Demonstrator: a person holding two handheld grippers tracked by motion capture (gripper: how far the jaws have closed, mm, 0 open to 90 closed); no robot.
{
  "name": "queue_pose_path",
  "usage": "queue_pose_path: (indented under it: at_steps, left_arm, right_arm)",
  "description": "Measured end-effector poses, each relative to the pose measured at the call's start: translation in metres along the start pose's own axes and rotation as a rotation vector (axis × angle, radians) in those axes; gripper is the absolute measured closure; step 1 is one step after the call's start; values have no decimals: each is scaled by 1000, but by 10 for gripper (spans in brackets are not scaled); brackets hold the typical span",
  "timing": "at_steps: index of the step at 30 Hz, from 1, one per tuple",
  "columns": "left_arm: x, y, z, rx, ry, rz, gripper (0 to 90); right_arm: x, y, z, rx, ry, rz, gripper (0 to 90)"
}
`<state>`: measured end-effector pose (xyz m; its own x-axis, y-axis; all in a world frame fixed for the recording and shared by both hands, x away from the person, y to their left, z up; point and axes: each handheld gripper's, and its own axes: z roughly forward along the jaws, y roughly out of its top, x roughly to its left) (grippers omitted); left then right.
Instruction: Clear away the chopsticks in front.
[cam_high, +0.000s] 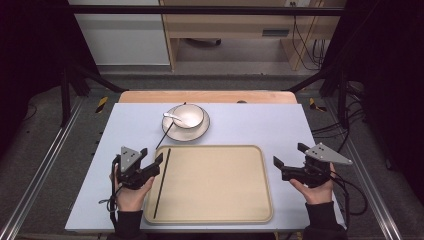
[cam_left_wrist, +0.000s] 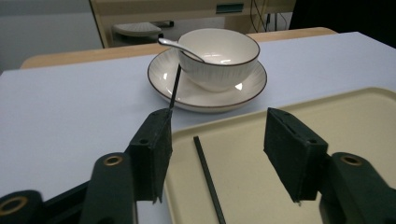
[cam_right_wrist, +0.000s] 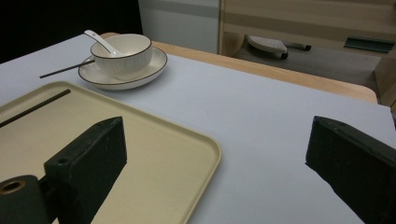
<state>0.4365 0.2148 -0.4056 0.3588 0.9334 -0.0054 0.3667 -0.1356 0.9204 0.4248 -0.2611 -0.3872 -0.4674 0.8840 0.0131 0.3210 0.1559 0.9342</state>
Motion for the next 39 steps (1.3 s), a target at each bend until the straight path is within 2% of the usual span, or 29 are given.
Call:
queue_pose_path:
  at_steps: [3,7,8,14,17,19,24,27,29,31,32,35,37,39]
  left_arm:
    - [5,6,4,-6,1,15,335]
    - [16,16,14,-3,-24,16,277]
    - [22,20,19,15,-27,14,258]
    - [39,23,34,52,-15,16,216]
    - [47,22,43,93,-11,15,208]
    - [51,23,52,122,-8,39,208]
    - [54,26,65,136,-24,61,215]
    - [56,29,77,176,-24,98,219]
    - [58,30,86,191,-28,102,227]
    - [58,32,95,214,-28,118,255]
    - [57,34,103,231,-24,148,264]
    - [57,36,111,248,-25,169,294]
    - [58,39,125,274,-26,187,336]
    - [58,39,128,282,-28,188,361]
  right_arm:
    - [0,0,0,3,-1,-1,52]
    - [-1,-1,1,6,-1,4,53]
    - [-2,-1,1,7,-3,6,54]
    - [-2,-2,3,10,-6,6,54]
    - [-1,-2,4,14,-6,6,54]
    - [-1,-2,4,14,-6,4,54]
    - [-2,-1,4,13,-10,7,54]
    - [-2,-1,4,11,-11,6,55]
    - [-2,-1,4,14,-12,4,55]
    - [-3,-1,5,14,-12,4,55]
    - [-3,-1,4,13,-11,5,55]
    - [-3,-1,4,11,-12,2,56]
    - [-3,-1,4,9,-10,9,56]
    - [-2,-1,4,8,-9,8,56]
